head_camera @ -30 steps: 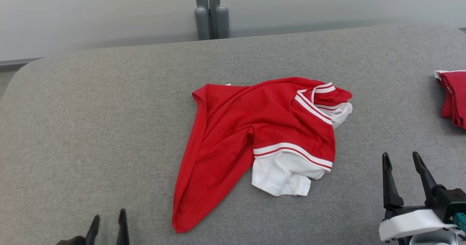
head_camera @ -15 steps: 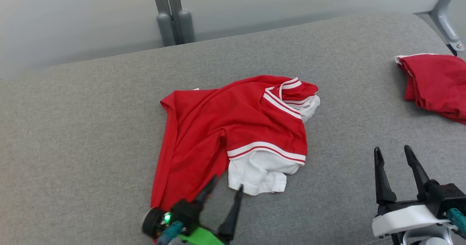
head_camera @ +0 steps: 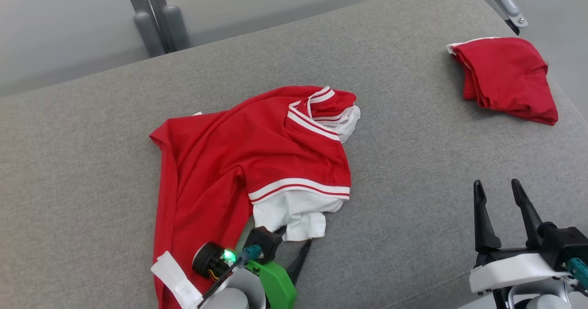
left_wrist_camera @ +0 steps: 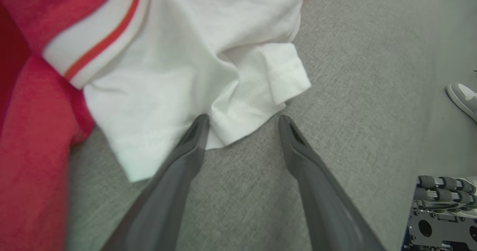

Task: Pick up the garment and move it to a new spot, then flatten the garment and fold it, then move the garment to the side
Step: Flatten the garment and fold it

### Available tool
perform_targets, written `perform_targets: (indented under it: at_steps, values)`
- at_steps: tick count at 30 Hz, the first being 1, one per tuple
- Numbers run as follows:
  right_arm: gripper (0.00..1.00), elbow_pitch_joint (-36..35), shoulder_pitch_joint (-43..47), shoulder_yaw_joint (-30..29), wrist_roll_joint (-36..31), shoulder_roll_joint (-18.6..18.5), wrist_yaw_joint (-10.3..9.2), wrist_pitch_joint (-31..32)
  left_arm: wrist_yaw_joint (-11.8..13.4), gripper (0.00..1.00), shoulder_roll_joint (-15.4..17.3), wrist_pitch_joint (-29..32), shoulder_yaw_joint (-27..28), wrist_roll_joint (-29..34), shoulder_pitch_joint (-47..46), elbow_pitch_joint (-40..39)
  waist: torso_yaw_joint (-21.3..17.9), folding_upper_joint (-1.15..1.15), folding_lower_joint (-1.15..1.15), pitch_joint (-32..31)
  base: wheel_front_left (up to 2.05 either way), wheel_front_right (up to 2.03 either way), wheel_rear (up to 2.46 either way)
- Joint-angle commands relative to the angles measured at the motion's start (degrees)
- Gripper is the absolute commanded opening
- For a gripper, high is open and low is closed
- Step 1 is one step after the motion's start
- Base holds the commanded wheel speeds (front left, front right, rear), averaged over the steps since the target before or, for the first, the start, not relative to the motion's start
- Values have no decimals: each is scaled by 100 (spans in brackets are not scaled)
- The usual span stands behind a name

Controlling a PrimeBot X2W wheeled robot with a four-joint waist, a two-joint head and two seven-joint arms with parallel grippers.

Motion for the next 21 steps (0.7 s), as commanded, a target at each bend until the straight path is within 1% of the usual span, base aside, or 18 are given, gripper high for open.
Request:
perform_targets:
  at_steps: [1,4,7,9,14,18,19,20,21]
  values:
    - [100,17,-69,-6,46,-4,0,-16,13,0,42,121,-87,-136,-64,214,-120,0,0,115,0,0,0]
    - [100,22,-81,-33,98,-6,0,-16,-19,0,32,33,-250,-385,-161,289,-130,0,0,128,0,0,0]
    - [100,31,-80,-56,117,-6,0,-16,-69,0,20,-50,-470,-643,-285,79,-102,0,0,125,0,0,0]
    - [100,41,-93,-63,123,-6,0,-16,-98,0,14,-86,-679,-897,-367,-229,-80,0,0,119,0,0,0]
    - [100,46,-109,-78,128,-6,0,-16,-144,0,28,-30,-1419,-1403,-563,-1250,-27,0,0,124,0,0,0]
    - [100,77,-120,-36,133,-5,0,-16,-153,0,32,-152,-1850,-1946,-652,-1779,-3,0,0,148,0,0,0]
    - [100,97,-119,-27,132,-7,0,-16,-154,33,39,-204,-1953,-1994,-687,-1774,1,0,0,160,0,0,0]
    - [100,104,-126,-20,127,-7,0,-16,-154,100,45,-205,-2017,-2066,-683,-1691,2,0,0,167,0,0,0]
    - [100,111,-132,-19,123,-7,0,-16,-151,100,46,-207,-2047,-2173,-651,-1613,4,0,0,172,0,0,0]
